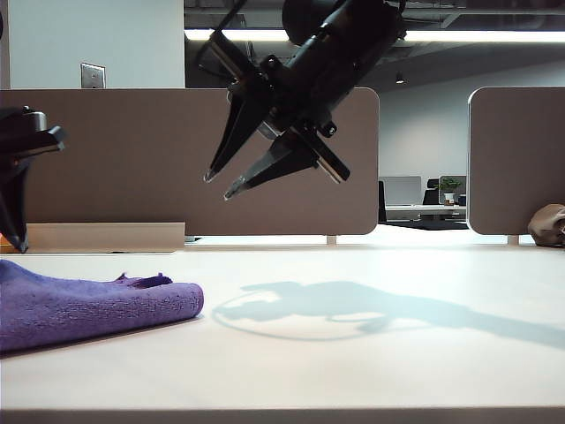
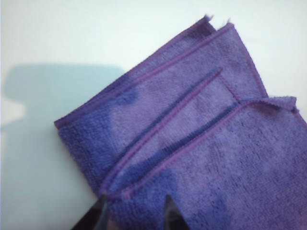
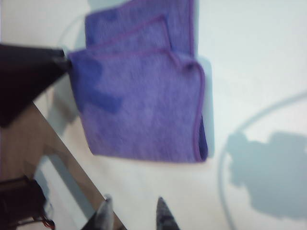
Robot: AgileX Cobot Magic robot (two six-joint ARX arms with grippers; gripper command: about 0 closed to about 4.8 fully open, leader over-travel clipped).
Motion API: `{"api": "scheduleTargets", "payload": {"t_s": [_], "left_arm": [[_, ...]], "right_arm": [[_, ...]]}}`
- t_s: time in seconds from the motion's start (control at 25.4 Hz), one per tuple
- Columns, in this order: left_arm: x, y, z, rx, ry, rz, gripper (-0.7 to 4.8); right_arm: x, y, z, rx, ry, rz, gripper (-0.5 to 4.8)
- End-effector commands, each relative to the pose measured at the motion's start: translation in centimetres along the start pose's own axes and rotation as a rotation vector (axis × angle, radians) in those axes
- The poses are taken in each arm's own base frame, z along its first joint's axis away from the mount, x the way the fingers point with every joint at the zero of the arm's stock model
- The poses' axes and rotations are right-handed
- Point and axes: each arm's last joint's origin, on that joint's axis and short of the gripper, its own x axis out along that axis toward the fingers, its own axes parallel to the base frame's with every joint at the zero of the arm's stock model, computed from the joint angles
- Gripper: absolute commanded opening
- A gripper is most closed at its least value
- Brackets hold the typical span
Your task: Fold the bottom of the cloth upward, then fold it vertically to form a square shape.
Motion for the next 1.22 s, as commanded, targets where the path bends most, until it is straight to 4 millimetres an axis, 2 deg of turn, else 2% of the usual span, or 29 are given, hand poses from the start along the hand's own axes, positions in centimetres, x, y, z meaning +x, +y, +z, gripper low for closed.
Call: {"api": "scheduleTargets", "payload": {"t_s": [0.04,0.2,0.39,0.9,1.22], "left_arm": [[-0.1,-0.1,0.3,-0.009,-0.023,-0.007,1.49],[-0.2,-0.1,0.4,-0.029,-0.036,-0.024,1.48],[-0.2,-0.1,0.6,-0.019,-0.065,0.014,1.48],[-0.2,-0.1,1.3,-0.014,-0.138,0.04,1.47],[2.0,0.3,0.6,-0.024,-0.01,0.058,1.48]], "right_arm": [[0.0,0.4,0.7,-0.002,-0.054,0.058,1.22],[0.5,0.0,1.3,0.045,-0.053,0.14,1.22],[1.3,-0.5,1.1,0.07,-0.021,0.142,1.22],[1.5,-0.3,0.7,0.085,0.024,0.152,1.21],[1.5,-0.3,0.4,0.092,0.051,0.165,1.22]]}}
